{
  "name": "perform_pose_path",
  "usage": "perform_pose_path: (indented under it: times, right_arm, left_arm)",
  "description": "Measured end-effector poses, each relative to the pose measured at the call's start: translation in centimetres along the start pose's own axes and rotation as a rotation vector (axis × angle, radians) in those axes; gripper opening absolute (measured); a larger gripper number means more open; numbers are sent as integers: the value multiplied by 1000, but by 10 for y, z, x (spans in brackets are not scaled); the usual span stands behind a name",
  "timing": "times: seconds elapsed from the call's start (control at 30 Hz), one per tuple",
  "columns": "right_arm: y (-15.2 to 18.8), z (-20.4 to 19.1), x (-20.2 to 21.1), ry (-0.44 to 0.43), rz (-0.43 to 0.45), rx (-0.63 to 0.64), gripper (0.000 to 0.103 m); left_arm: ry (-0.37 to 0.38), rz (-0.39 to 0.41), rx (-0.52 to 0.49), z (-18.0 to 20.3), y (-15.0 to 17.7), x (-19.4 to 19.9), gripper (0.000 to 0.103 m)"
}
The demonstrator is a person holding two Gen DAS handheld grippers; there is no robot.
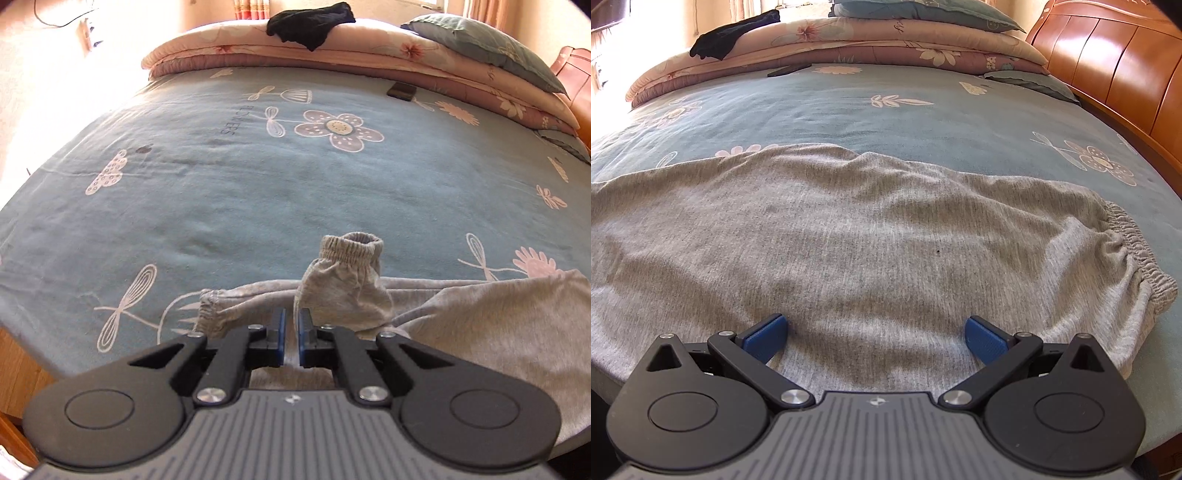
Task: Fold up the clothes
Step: 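Lift and pull the held cuff away from the bundle with the left gripper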
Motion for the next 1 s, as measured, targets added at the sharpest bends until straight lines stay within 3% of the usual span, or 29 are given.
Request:
perform_pose_path:
  times: [0.17,0.27,0.33,0.4,0.53,0.67,0.77,1.0]
  right_arm:
    - [-3,-1,-1,11,-25,-4,103]
    - [-5,-2,-1,16,-39,-8,103]
    - [-7,-3,-1,18,-48,-14,103]
    - [-10,-4,-1,18,-54,-19,103]
    - [-17,-7,4,9,-46,-19,103]
    - [-27,-13,8,16,-33,-1,103]
    - [-34,-19,5,20,-34,18,103]
    - [-41,-35,-4,25,-57,47,103]
  left_arm:
    - [15,-25,95,-34,23,-18,6]
    - [102,12,103,-34,17,-17,27]
    - [147,59,107,-31,8,-15,59]
    - [197,102,125,-30,0,-19,67]
    - [300,102,238,-41,-2,-48,67]
    - [370,105,322,-53,13,-71,67]
    - [465,95,383,-61,24,-90,68]
    - [634,148,393,-63,13,-110,72]
Point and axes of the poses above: each gripper's, at about its wrist camera, not at the fingertips, and x roughly against the way its jaws point, z to its right, y to its underside, the point moved 5 cm from there along -x, roughly the way its jaws point, and after that the axes turned 7 degrees about -z, right-handed, at the moved point
